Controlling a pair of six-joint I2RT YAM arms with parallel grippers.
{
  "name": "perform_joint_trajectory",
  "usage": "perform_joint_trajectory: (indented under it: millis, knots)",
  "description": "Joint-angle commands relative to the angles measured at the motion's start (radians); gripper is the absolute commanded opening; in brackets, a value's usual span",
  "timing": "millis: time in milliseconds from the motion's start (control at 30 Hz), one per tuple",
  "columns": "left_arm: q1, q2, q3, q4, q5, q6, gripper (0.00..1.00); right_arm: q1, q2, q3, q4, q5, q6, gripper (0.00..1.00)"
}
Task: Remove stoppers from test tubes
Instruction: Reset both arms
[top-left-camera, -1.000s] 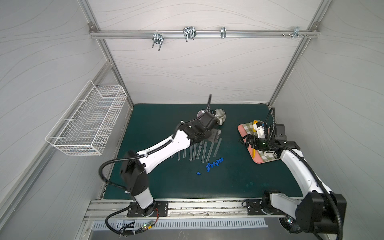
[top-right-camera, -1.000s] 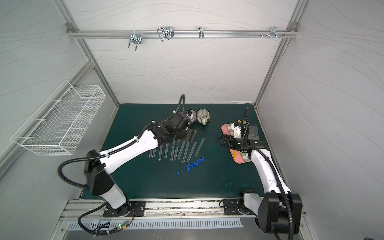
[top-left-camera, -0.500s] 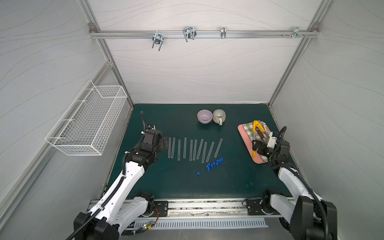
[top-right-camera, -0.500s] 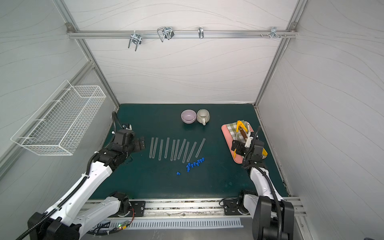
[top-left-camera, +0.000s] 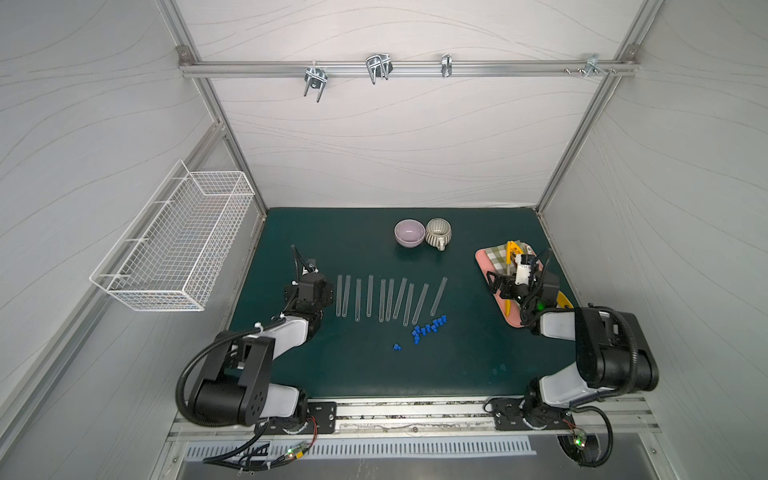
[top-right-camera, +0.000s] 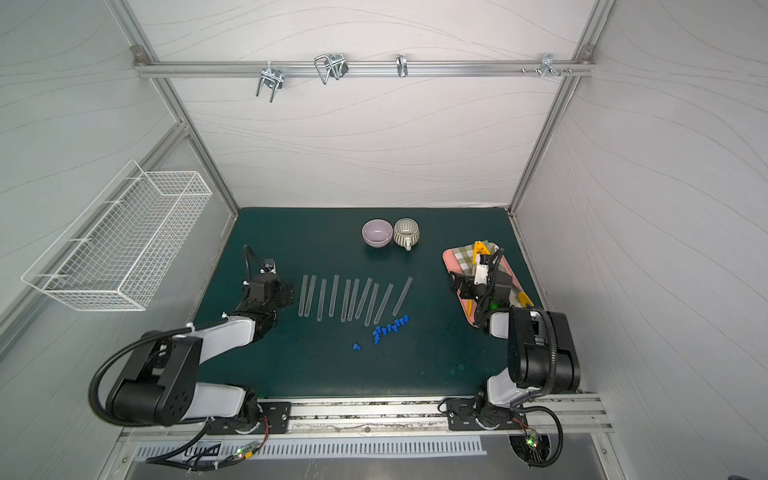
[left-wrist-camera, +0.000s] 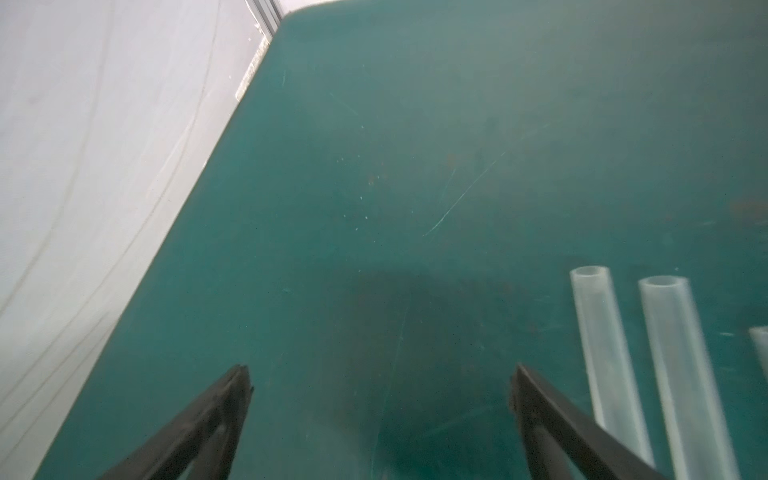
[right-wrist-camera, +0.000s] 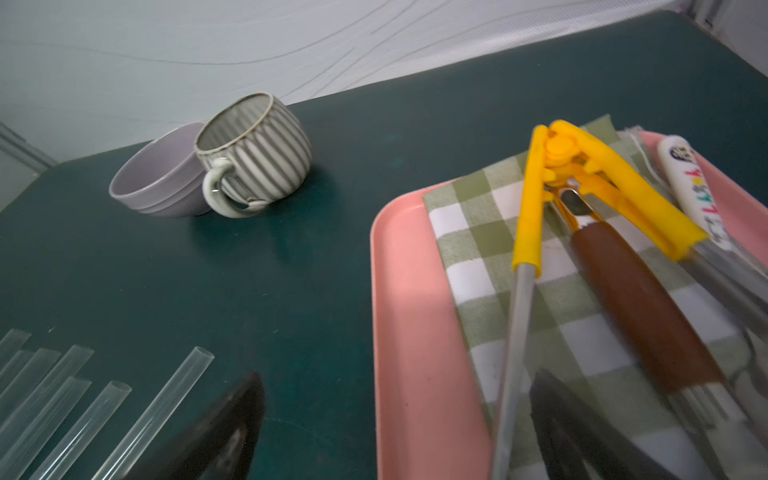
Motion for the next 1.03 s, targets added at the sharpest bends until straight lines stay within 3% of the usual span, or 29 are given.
perform_joint_trajectory:
  millis: [0,33,200,367,467,1000]
  knots:
    - [0.041,-0.012,0.029,0.172,0.115,0.051,0.99,0.028,0.057,-0.002,0.128,0.040,-0.053,0.99]
    - [0.051,-0.025,0.020,0.173,0.147,0.047,0.99,0.036,0.033,0.016,0.038,0.058,-0.068,0.99]
    - [0.053,-0.036,-0.011,0.246,0.302,-0.006,0.99,0.055,0.044,0.029,0.032,0.096,-0.077,0.99]
    - [0.079,0.080,0.017,0.324,0.293,-0.014,0.99,0.068,0.041,0.032,0.021,0.131,-0.081,0.99]
    - [0.137,0.136,0.007,0.389,0.375,-0.057,0.99,0.071,0.043,0.036,0.016,0.137,-0.085,0.99]
    - [0.153,0.129,0.015,0.356,0.382,-0.073,0.99,0.107,0.043,0.061,-0.035,0.167,-0.126,0.99]
